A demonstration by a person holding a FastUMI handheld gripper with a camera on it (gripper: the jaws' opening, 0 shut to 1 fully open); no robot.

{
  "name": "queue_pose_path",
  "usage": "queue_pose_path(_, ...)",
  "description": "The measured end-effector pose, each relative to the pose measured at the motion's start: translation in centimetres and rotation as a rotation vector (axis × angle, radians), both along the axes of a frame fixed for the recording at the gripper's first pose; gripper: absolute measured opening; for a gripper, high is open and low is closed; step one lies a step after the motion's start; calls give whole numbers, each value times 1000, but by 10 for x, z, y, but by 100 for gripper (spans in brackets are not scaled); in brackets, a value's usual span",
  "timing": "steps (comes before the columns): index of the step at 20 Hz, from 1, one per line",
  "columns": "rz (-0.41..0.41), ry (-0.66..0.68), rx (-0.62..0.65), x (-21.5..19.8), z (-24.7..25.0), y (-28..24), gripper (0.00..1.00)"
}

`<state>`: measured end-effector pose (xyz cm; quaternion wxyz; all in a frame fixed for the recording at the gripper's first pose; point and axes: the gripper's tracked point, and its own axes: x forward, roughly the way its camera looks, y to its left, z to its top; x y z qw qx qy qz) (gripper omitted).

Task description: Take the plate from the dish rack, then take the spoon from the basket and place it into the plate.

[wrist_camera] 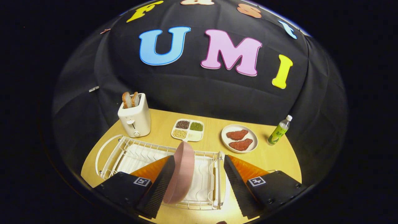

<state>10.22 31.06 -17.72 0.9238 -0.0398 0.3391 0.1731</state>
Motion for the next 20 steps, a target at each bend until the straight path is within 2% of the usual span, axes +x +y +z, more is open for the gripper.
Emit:
queue_pose_path(3,-55,113,10,-3,-27,6,88)
queue_pose_path(4,-74,148,19,-5,-34,8,79)
queue_pose_path(7,-124,241,71,-10,-49,17,62)
queue_pose_path(9,-158,279,70,-12,-54,17,39)
queue_pose_path(10,-168,278,68,-9,-54,18,33)
queue_pose_path(15,-154,231,-2,-17,-48,26,31)
queue_pose_path(20,-118,117,-94,-10,-23,32,31)
